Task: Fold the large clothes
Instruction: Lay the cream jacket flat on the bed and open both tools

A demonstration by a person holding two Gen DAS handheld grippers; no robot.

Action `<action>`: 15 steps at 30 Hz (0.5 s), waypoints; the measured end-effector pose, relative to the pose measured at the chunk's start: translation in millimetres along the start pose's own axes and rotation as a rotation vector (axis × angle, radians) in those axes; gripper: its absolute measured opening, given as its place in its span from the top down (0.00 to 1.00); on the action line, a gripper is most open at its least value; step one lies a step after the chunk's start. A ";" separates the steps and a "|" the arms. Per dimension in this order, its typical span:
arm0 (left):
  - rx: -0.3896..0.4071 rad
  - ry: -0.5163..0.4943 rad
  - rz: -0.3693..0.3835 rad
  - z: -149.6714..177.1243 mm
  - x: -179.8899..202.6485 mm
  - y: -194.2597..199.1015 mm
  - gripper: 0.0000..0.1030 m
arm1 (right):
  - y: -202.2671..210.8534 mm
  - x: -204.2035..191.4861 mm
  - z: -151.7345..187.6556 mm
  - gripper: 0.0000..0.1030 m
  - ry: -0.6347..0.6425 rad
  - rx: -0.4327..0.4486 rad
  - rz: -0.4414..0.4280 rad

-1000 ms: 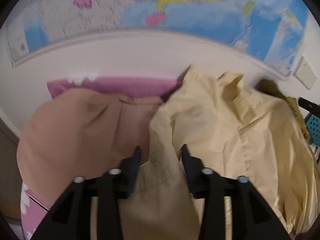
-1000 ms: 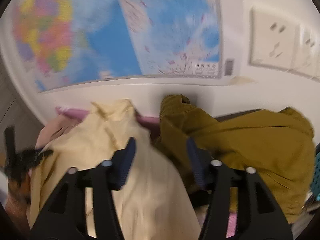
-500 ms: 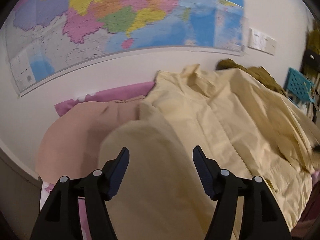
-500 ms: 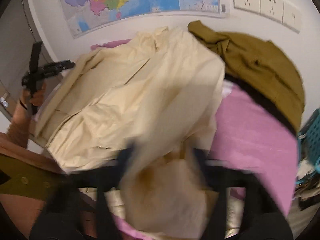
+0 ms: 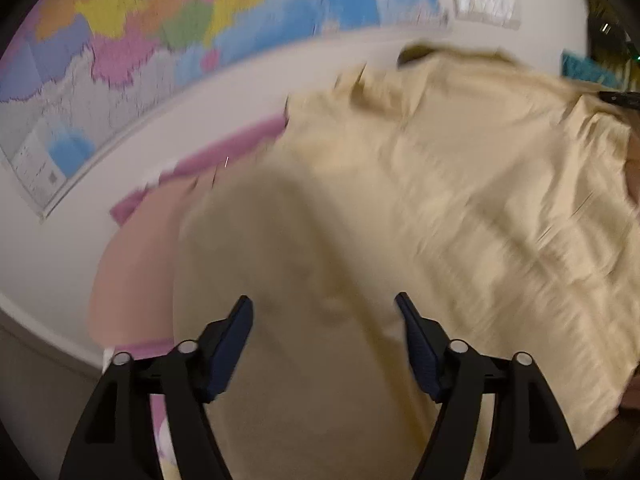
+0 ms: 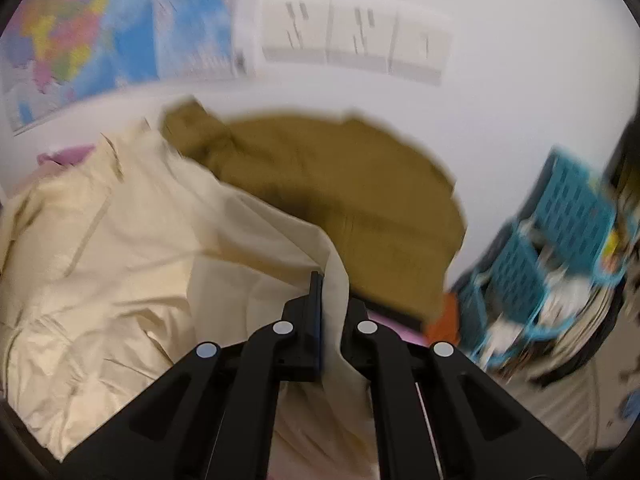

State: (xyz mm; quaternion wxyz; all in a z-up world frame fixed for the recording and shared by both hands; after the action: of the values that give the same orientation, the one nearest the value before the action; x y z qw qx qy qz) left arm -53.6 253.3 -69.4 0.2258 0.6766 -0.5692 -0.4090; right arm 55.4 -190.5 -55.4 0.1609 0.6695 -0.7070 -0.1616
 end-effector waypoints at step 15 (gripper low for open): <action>0.059 0.342 -0.175 -15.9 -170.1 47.4 0.93 | -17.1 6.0 15.3 0.93 -0.110 0.006 -0.124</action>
State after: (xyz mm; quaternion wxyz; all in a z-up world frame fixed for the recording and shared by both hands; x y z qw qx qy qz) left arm -71.5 401.3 26.5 0.2628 0.7895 -0.4733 -0.2891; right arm 63.6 -197.1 -76.6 0.1093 0.7024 -0.6726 -0.2057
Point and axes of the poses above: each gripper's, at about its wrist camera, not at the fingertips, and y roughly against the way its jaws point, x to its right, z to its underside, the point moved 5 cm from there along -y, roughly the way its jaws point, and after that the axes turned 4 degrees about -y, right-handed, at the moved point
